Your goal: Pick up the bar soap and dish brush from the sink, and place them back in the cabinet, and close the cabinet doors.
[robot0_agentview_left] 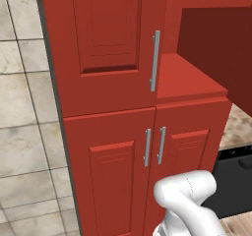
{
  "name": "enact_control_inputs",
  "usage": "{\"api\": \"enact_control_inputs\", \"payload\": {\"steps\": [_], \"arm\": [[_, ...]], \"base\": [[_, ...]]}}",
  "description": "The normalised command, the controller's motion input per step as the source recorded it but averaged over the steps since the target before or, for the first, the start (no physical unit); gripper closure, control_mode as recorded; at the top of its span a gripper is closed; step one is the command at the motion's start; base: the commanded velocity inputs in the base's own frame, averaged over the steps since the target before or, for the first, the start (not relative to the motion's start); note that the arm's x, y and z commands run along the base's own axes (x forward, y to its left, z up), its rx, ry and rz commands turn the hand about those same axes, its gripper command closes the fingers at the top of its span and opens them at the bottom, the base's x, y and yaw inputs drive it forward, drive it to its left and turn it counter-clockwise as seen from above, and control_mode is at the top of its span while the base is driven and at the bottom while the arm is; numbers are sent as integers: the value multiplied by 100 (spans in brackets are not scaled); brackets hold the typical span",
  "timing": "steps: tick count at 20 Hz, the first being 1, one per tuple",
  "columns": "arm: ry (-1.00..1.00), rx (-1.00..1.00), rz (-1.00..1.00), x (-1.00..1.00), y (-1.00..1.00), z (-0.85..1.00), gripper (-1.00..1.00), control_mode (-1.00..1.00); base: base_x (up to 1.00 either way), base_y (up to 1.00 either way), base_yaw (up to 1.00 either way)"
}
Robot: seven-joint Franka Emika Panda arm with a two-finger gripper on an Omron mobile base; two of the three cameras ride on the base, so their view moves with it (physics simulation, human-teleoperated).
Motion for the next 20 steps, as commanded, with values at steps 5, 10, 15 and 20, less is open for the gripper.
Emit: {"api": "enact_control_inputs", "payload": {"steps": [5,10,15,20], "arm": [[0,0,0,-11,-34,-6,-100,-100],[-1,0,2,0,-31,-15,-100,-100],[-1,0,1,0,-30,-17,-100,-100],[-1,0,0,0,-29,-16,-100,-100]], "base": [[0,0,0],[0,0,0],[0,0,0],[0,0,0]]}}
